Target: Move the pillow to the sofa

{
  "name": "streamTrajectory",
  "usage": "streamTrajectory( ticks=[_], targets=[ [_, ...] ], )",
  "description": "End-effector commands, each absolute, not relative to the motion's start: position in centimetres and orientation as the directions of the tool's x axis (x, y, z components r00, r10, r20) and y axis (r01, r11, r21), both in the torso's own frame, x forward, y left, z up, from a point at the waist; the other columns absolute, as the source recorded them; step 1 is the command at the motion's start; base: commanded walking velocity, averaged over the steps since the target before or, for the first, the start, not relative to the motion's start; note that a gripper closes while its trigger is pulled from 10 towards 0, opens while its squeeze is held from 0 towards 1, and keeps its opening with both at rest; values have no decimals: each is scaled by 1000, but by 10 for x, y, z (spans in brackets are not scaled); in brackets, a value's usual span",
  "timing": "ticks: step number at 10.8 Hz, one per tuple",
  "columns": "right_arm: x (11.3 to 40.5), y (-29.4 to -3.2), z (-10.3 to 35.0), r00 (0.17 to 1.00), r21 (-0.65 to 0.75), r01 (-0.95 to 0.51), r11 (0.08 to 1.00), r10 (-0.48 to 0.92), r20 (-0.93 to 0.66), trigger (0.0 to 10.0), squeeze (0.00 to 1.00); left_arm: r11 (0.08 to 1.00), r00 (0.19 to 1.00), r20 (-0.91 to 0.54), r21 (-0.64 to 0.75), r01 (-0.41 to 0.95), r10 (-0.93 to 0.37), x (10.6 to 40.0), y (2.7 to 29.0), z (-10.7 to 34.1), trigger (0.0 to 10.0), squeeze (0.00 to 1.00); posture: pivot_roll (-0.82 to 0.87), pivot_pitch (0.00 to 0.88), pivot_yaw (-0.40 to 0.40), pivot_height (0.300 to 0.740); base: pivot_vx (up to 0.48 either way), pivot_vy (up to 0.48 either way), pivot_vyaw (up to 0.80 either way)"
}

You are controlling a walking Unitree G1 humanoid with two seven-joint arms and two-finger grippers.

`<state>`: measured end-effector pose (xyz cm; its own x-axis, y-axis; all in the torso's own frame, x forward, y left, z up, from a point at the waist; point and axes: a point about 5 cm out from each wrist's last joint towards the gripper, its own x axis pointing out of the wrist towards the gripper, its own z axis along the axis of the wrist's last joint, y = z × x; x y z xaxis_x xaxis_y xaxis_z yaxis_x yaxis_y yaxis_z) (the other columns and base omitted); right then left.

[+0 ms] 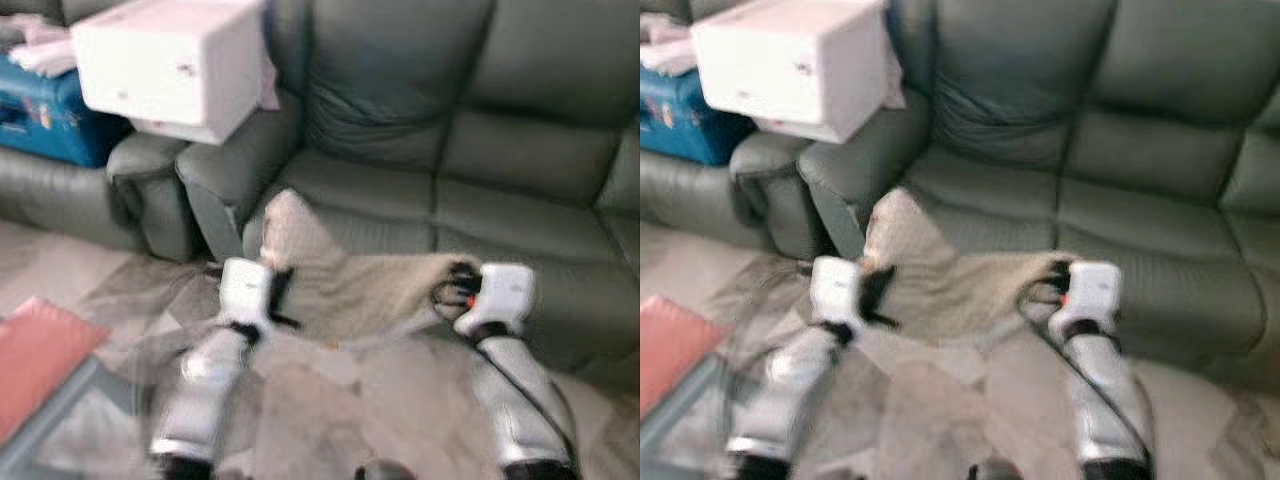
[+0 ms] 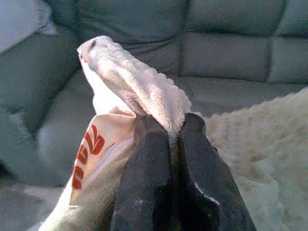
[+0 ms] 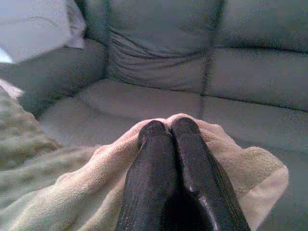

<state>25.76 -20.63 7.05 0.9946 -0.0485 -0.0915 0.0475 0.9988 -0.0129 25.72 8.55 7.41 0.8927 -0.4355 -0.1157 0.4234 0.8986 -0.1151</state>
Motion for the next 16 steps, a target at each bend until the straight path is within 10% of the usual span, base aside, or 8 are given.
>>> streamTrajectory(
  ticks=[1, 16],
  targets=[
    [263, -199, 78, 998, -6, 26, 1000, -26, -56, 10000, 0, 894, 891, -88, -101, 437, -446, 260, 87, 81, 10000, 0, -43, 0, -13, 740, 0, -281, 0],
    [265, -190, 76, 998, 7, 10, 1000, -10, -61, 10000, 0, 894, 891, -100, -128, 429, -442, 260, 87, 80, 10000, 0, -39, 0, -4, 740, 0, -264, 0]
  ],
)
